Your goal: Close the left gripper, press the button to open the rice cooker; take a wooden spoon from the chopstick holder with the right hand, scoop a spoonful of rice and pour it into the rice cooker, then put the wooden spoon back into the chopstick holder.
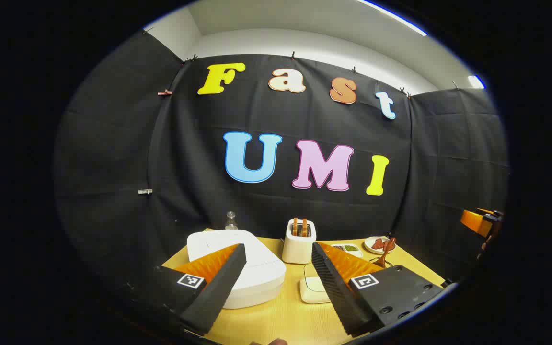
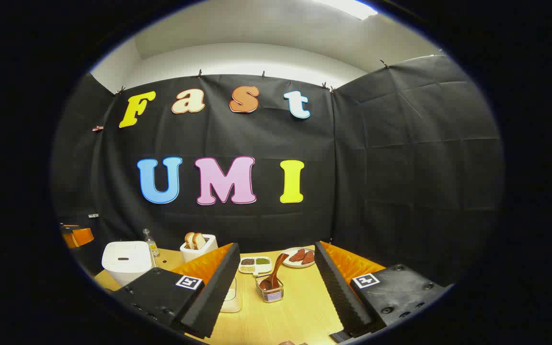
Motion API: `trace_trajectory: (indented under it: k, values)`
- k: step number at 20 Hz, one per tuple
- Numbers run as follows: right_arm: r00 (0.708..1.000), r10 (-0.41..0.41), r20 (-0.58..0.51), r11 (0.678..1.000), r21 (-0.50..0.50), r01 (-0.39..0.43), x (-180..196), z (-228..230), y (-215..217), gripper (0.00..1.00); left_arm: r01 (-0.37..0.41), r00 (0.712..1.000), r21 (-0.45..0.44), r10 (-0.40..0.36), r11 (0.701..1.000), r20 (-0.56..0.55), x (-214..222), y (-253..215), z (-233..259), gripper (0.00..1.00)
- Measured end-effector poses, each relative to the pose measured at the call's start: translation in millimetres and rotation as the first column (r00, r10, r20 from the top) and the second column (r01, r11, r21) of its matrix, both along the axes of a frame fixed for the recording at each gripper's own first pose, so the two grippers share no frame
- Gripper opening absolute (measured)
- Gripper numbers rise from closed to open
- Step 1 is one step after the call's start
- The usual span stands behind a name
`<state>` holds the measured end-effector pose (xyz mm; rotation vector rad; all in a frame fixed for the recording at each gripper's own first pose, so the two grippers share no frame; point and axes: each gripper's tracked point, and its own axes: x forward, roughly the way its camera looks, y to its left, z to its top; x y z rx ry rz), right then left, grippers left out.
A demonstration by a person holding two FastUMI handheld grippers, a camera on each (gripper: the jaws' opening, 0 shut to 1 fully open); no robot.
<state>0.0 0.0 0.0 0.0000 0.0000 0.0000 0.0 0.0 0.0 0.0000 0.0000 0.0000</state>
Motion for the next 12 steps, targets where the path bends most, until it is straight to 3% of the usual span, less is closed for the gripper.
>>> trace_trajectory:
  k: [12]
  values:
    - [0.999, 0.04, -0.001, 0.999, -0.005, -0.04, 7.2, 1.5, 21.0, 0.98, -0.019, 1.0, -0.016, 0.019, 1.0, -0.013, 4.2, 12.9, -4.4, 0.96]
